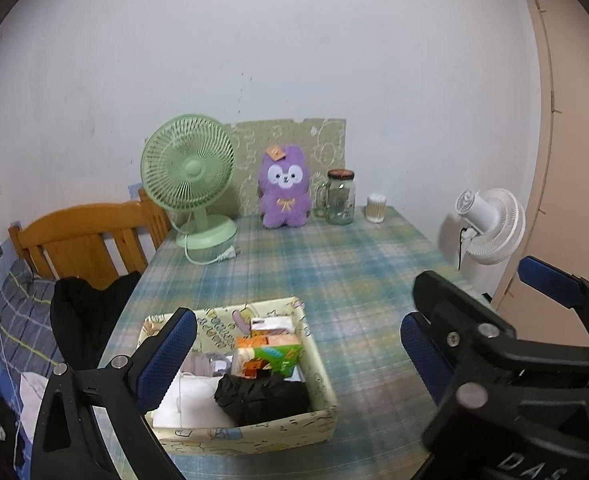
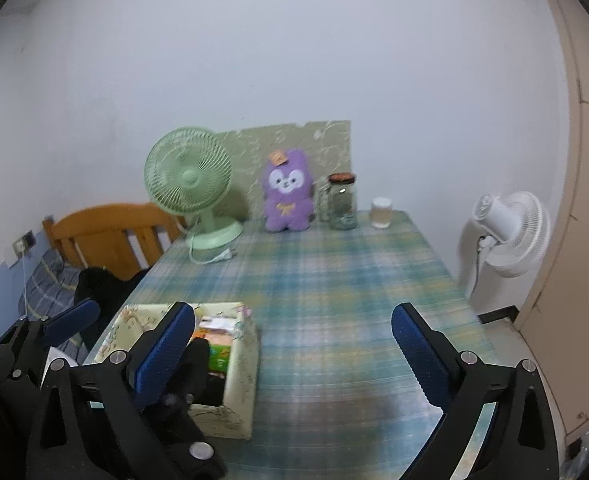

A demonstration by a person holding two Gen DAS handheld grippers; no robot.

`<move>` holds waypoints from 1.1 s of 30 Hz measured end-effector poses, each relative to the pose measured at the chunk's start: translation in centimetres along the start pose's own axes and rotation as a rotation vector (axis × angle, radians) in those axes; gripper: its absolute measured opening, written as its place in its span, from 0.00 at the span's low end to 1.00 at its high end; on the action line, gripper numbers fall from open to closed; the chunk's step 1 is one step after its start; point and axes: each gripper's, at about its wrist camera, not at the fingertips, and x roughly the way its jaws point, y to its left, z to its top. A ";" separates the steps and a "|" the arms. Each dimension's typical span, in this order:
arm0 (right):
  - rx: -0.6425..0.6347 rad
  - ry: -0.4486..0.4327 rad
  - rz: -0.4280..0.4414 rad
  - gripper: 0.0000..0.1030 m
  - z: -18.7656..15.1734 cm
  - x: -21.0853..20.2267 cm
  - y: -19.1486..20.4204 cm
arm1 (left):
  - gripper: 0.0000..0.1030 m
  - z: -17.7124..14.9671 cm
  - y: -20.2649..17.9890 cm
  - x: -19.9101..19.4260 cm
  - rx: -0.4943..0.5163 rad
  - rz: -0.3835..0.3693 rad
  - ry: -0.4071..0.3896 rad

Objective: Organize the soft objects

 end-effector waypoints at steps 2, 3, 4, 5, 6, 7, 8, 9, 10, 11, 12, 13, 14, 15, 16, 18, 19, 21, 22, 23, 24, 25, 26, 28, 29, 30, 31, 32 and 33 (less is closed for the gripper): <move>0.009 -0.014 -0.013 0.98 0.2 -0.7 -0.6 | 1.00 0.2 -0.4 -0.5 0.003 -0.001 -0.013; 0.014 -0.022 -0.020 0.98 0.2 -1.1 -1.0 | 1.00 0.2 -0.6 -0.8 0.006 0.000 -0.022; 0.018 -0.031 -0.027 0.98 0.2 -1.6 -1.3 | 1.00 0.3 -0.8 -1.1 0.007 0.000 -0.027; 0.023 -0.040 -0.034 0.98 0.2 -2.0 -1.7 | 1.00 0.3 -1.0 -1.3 0.008 0.001 -0.033; 0.026 -0.047 -0.040 0.98 0.2 -2.4 -2.0 | 1.00 0.3 -1.2 -1.6 0.009 0.002 -0.040; 0.030 -0.055 -0.046 0.99 0.3 -2.7 -2.3 | 1.00 0.4 -1.3 -1.8 0.010 0.003 -0.045; 0.034 -0.061 -0.054 0.99 0.2 -3.0 -2.6 | 1.00 0.4 -1.3 -2.0 0.009 0.005 -0.049; 0.040 -0.068 -0.060 1.00 0.2 -3.4 -3.0 | 1.00 0.4 -1.4 -2.3 0.007 0.006 -0.053; 0.045 -0.075 -0.066 1.00 0.1 -3.8 -3.3 | 1.00 0.4 -1.4 -2.5 0.005 0.007 -0.056; 0.049 -0.079 -0.070 1.00 0.1 -4.1 -3.4 | 1.00 0.5 -1.5 -2.7 0.004 0.008 -0.059; 0.052 -0.083 -0.076 1.00 0.1 -4.4 -3.7 | 1.00 0.5 -1.6 -2.9 0.001 0.011 -0.063; 0.055 -0.087 -0.082 1.00 0.0 -4.7 -4.0 | 1.00 0.5 -1.7 -3.0 -0.001 0.012 -0.065; 0.059 -0.091 -0.086 1.00 0.0 -5.0 -4.2 | 1.00 0.5 -1.7 -3.2 -0.002 0.013 -0.068; 0.062 -0.095 -0.089 1.00 -0.1 -5.3 -4.4 | 1.00 0.5 -1.8 -3.3 -0.003 0.014 -0.071; 0.065 -0.098 -0.092 1.00 -0.1 -5.5 -4.6 | 1.00 0.5 -1.8 -3.5 -0.005 0.016 -0.074; 0.069 -0.106 -0.097 1.00 -0.2 -6.0 -4.9 | 1.00 0.5 -1.9 -3.8 -0.008 0.015 -0.076; 0.070 -0.108 -0.099 1.00 -0.2 -6.2 -5.0 | 1.00 0.5 -1.9 -3.9 -0.011 0.015 -0.077; 0.073 -0.114 -0.105 1.00 -0.2 -6.5 -5.2 | 1.00 0.5 -1.8 -3.9 -0.020 0.015 -0.081; 0.072 -0.116 -0.109 1.00 -0.2 -6.6 -5.3 | 1.00 0.5 -1.7 -4.0 -0.025 0.015 -0.083; 0.070 -0.119 -0.112 1.00 -0.2 -6.7 -5.3 | 1.00 0.5 -1.6 -4.1 -0.029 0.015 -0.084; 0.068 -0.122 -0.114 1.00 -0.3 -6.9 -5.2 | 1.00 0.5 -1.6 -4.2 -0.033 0.015 -0.086; 0.067 -0.126 -0.116 1.00 -0.2 -7.0 -5.2 | 1.00 0.5 -1.4 -4.3 -0.037 0.017 -0.089; 0.069 -0.128 -0.116 1.00 -0.2 -7.1 -5.2 | 1.00 0.5 -1.4 -4.4 -0.040 0.019 -0.091; 0.073 -0.132 -0.110 1.00 -0.2 -7.3 -5.1 | 1.00 0.6 -1.2 -4.6 -0.046 0.025 -0.098; 0.074 -0.133 -0.108 1.00 -0.2 -7.3 -5.1 | 1.00 0.6 -1.1 -4.6 -0.048 0.030 -0.100; 0.073 -0.135 -0.107 1.00 -0.2 -7.3 -5.0 | 1.00 0.6 -1.0 -4.7 -0.051 0.037 -0.102; 0.072 -0.135 -0.106 1.00 -0.2 -7.2 -5.0 | 1.00 0.5 -0.9 -4.8 -0.053 0.044 -0.103; 0.072 -0.134 -0.105 1.00 -0.1 -7.2 -5.0 | 1.00 0.5 -0.8 -4.9 -0.056 0.049 -0.105; 0.073 -0.134 -0.103 1.00 -0.1 -7.1 -5.1 | 1.00 0.5 -0.6 -5.0 -0.059 0.051 -0.107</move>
